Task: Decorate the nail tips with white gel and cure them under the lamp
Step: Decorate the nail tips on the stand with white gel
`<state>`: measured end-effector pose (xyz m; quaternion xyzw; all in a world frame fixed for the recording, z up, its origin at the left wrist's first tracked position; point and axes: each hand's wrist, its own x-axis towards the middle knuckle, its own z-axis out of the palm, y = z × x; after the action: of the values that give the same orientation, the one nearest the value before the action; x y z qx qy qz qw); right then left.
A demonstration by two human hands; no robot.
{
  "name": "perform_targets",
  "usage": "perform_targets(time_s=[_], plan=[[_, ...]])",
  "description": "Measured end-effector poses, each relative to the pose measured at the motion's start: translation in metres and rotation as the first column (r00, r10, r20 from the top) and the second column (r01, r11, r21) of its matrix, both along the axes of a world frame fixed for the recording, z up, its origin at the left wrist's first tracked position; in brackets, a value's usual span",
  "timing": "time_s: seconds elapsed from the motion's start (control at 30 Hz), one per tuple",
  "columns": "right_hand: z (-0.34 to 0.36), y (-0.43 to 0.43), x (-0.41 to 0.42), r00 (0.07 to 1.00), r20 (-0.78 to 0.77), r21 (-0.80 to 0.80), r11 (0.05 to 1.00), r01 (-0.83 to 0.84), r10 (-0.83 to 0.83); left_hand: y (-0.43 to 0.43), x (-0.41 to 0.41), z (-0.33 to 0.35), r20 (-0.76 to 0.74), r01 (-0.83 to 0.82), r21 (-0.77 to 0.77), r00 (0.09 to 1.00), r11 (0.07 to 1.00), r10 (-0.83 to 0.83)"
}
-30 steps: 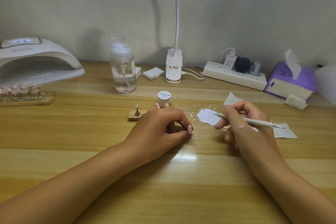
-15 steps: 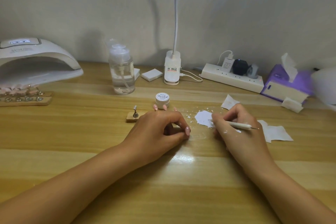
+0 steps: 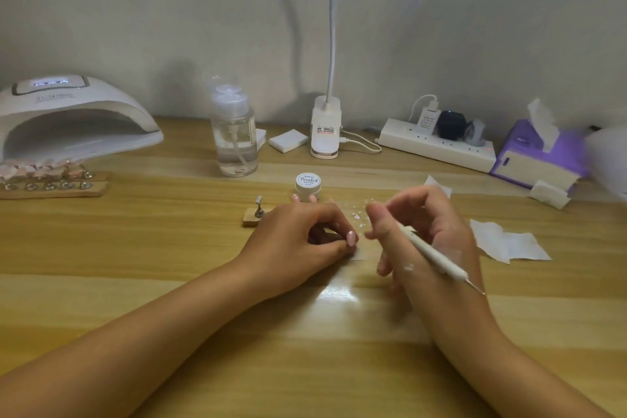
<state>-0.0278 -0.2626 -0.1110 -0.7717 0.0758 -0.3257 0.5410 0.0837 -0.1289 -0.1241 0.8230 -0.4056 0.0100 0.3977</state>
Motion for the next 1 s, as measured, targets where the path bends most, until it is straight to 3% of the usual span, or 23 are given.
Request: perform_targets(time_s=[0.2,0.37,1.0], plan=[[-0.002,-0.01,0.006,0.994,-0.102,0.403,0.915,-0.001,0.046,0.0,0.001,-0.001,-0.005,0.006,-0.009,1.0,1.0,-0.006],[-0.005,-0.006,0.009,0.976,-0.206,0.268,0.963,-0.017,0.074,0.0,0.0,-0.003,0.019,0.011,-0.02,1.0,1.0,-0.01],[-0.008,-0.008,0.011,0.983,-0.15,0.301,0.952,-0.057,0.107,-0.001,0.001,-0.006,0.053,0.04,-0.084,0.998,0.996,-0.036]])
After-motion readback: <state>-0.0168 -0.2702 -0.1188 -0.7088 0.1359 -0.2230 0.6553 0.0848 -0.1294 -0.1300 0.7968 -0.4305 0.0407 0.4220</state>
